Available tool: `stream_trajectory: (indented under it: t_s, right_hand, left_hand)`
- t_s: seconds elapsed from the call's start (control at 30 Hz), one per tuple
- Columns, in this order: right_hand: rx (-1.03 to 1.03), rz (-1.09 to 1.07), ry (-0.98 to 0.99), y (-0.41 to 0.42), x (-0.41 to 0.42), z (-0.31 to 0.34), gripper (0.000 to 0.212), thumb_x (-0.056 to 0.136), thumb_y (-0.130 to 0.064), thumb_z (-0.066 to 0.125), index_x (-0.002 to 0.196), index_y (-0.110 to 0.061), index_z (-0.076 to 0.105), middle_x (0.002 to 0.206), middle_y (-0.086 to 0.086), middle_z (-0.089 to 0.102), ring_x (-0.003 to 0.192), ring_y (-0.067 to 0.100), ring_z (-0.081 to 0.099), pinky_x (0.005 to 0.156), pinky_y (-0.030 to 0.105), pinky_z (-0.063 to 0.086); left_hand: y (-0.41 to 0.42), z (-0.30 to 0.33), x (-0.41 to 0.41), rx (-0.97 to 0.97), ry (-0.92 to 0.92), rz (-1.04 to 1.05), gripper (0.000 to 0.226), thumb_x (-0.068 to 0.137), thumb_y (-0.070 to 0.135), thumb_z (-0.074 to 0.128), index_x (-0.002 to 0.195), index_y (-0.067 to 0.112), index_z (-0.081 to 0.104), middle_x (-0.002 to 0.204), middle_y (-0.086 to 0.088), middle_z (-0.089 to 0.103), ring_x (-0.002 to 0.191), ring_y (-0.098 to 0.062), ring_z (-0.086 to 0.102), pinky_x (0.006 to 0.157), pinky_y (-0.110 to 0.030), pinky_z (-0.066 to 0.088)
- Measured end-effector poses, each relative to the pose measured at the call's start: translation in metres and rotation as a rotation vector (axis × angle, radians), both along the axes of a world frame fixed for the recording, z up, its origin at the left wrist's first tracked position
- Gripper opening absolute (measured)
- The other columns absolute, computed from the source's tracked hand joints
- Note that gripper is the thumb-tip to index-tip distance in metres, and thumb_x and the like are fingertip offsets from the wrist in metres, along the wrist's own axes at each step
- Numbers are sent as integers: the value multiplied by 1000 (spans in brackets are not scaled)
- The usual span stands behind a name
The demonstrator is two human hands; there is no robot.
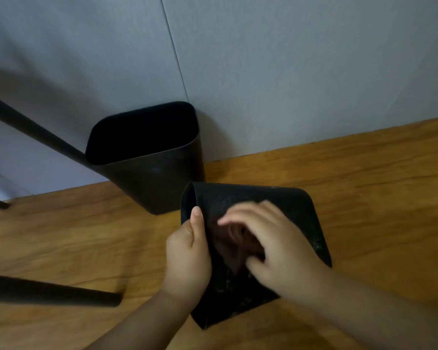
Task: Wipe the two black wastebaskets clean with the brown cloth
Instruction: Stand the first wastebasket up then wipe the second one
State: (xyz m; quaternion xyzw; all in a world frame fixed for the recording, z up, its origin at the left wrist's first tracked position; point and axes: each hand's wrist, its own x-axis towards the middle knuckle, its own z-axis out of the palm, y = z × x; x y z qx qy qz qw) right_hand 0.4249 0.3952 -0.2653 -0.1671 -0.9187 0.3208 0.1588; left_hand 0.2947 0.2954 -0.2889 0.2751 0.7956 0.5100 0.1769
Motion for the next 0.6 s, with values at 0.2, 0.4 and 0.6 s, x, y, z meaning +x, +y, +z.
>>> stream_trajectory:
  t_s: [0.2, 0.4, 0.6]
  right_hand:
    - [9, -168, 9, 14, 15, -16, 50, 75, -25, 58, 123, -39, 53, 124, -25, 50, 122, -3, 42, 102, 27, 41]
    - [-2, -99, -31, -9, -4, -4, 61, 73, -16, 68, 126, -39, 49, 128, -23, 46, 122, 1, 41, 103, 19, 32]
    - [-16, -173, -80, 11, 21, -21, 58, 74, -17, 65, 123, -44, 50, 124, -29, 45, 121, -6, 38, 101, 21, 37]
  left_hand:
    - [1, 3, -1, 9, -100, -37, 69, 95, 48, 29, 69, -12, 51, 59, -14, 49, 55, -30, 49, 54, -33, 42]
    - [9, 1, -4, 19, 2, 28, 60, 99, 41, 31, 58, 1, 48, 53, -13, 46, 50, -21, 45, 48, -23, 38]
    - [4, -1, -12, -10, -121, 53, 70, 98, 48, 32, 77, -15, 53, 74, -34, 57, 72, -46, 57, 65, -47, 52]
